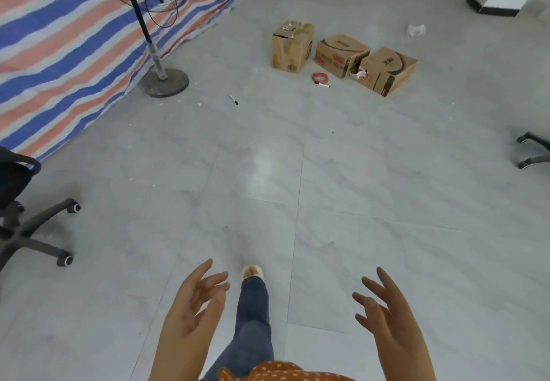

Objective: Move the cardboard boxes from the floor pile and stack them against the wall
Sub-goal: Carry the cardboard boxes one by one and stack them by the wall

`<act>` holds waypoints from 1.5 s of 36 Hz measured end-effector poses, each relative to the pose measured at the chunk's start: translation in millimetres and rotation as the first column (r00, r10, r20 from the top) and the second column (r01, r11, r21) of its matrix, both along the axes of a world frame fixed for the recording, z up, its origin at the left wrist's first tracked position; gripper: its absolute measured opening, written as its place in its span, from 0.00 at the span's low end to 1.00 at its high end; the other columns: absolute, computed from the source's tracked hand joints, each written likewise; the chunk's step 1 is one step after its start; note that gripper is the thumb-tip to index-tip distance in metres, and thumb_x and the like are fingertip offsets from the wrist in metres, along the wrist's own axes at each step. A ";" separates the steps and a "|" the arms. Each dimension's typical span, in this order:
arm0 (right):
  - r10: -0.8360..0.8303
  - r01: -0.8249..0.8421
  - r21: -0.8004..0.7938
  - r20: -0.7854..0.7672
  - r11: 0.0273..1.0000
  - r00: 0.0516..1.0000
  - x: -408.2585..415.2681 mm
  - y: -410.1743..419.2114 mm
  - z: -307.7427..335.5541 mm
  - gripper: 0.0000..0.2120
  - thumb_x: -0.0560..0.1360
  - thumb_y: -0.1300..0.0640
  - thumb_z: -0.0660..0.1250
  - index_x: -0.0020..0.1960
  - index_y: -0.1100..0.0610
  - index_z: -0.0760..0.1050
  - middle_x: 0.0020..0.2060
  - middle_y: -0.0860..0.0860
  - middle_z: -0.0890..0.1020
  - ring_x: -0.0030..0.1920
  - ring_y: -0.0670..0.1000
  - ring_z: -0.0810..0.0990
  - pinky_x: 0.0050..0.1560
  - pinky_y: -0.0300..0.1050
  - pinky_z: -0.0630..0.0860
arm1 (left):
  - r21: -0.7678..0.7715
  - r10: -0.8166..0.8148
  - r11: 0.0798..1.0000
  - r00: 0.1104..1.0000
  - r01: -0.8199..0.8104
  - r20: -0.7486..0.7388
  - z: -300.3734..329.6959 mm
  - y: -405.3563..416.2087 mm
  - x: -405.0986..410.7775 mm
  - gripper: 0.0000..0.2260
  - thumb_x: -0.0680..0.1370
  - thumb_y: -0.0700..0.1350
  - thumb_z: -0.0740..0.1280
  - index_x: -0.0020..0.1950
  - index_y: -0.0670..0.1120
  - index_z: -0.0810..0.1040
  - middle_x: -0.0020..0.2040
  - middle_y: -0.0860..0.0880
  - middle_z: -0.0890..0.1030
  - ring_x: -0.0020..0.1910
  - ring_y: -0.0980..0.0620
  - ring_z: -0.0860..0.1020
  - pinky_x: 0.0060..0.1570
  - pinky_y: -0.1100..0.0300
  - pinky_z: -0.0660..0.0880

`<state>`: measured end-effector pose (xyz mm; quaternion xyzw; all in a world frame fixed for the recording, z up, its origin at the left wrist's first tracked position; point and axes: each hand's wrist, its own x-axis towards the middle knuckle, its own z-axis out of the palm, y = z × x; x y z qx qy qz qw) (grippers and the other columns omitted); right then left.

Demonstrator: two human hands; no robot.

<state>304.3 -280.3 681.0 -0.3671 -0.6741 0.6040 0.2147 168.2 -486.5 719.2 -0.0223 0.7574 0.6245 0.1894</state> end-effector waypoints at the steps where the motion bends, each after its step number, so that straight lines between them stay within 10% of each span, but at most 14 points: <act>1: -0.010 0.010 -0.003 -0.004 1.000 1.000 -16.9 9.2 1.0 0.18 0.65 0.33 0.70 0.51 0.20 0.70 0.55 0.33 0.79 0.53 0.44 0.82 0.52 0.48 0.79 | -0.008 -0.015 1.000 1.000 0.015 -0.003 -0.9 10.3 -15.8 0.17 0.77 0.34 0.63 0.58 0.55 0.74 0.51 0.59 0.83 0.53 0.58 0.80 0.62 0.43 0.72; 10: -0.097 0.100 0.041 -0.074 0.994 0.993 -184.8 101.6 10.4 0.31 0.61 0.26 0.65 0.62 0.35 0.68 0.56 0.34 0.79 0.53 0.43 0.82 0.51 0.45 0.81 | 0.032 -0.050 0.998 0.993 0.054 -0.107 26.4 105.9 -201.3 0.19 0.69 0.49 0.64 0.60 0.57 0.74 0.52 0.52 0.83 0.54 0.54 0.81 0.61 0.43 0.73; 15: -0.106 0.109 0.040 -0.072 0.993 0.992 -273.2 144.9 25.4 0.19 0.75 0.53 0.62 0.62 0.37 0.68 0.56 0.41 0.81 0.54 0.44 0.82 0.52 0.45 0.80 | 0.044 -0.071 0.996 0.988 0.078 -0.139 28.9 146.7 -294.5 0.15 0.76 0.42 0.63 0.59 0.57 0.74 0.52 0.56 0.83 0.52 0.57 0.81 0.60 0.45 0.74; 22: -0.153 0.153 -0.016 -0.007 0.988 0.988 -351.7 203.2 29.3 0.44 0.48 0.17 0.63 0.60 0.35 0.67 0.57 0.39 0.78 0.53 0.48 0.82 0.51 0.37 0.79 | -0.021 -0.067 0.998 0.993 0.066 -0.093 15.4 194.7 -377.6 0.16 0.75 0.40 0.63 0.60 0.56 0.74 0.52 0.56 0.83 0.51 0.57 0.81 0.61 0.41 0.72; 34: -0.116 0.119 -0.038 0.074 0.992 0.991 -527.8 372.0 30.5 0.55 0.43 0.15 0.60 0.65 0.41 0.64 0.65 0.50 0.74 0.58 0.55 0.79 0.54 0.42 0.78 | -0.029 0.063 0.998 0.996 -0.064 -0.061 6.0 348.6 -532.3 0.14 0.74 0.47 0.63 0.57 0.61 0.73 0.51 0.61 0.82 0.51 0.59 0.81 0.60 0.43 0.74; 41: -0.053 0.047 0.058 0.100 0.997 0.994 -623.7 476.2 43.8 0.35 0.55 0.18 0.60 0.59 0.29 0.63 0.61 0.41 0.76 0.56 0.48 0.80 0.59 0.55 0.77 | -0.021 0.070 0.997 0.994 -0.072 -0.089 19.4 452.9 -616.6 0.16 0.71 0.48 0.63 0.58 0.60 0.73 0.52 0.61 0.82 0.52 0.57 0.81 0.60 0.43 0.74; 44: -0.031 0.025 0.051 0.133 0.998 0.991 -654.3 503.4 41.1 0.22 0.68 0.38 0.62 0.60 0.31 0.63 0.59 0.37 0.75 0.55 0.47 0.80 0.61 0.60 0.76 | -0.051 0.065 0.996 0.996 -0.068 -0.065 19.0 482.1 -648.0 0.16 0.69 0.51 0.62 0.56 0.62 0.71 0.51 0.64 0.81 0.54 0.52 0.80 0.62 0.41 0.72; 54: -0.037 0.034 0.017 0.221 0.999 0.975 -772.0 591.9 20.4 0.20 0.73 0.48 0.61 0.61 0.31 0.63 0.59 0.35 0.75 0.55 0.36 0.78 0.58 0.54 0.77 | -0.072 0.077 0.994 0.997 -0.079 -0.032 7.4 576.2 -776.0 0.12 0.71 0.60 0.66 0.54 0.65 0.72 0.55 0.57 0.79 0.56 0.47 0.79 0.64 0.42 0.71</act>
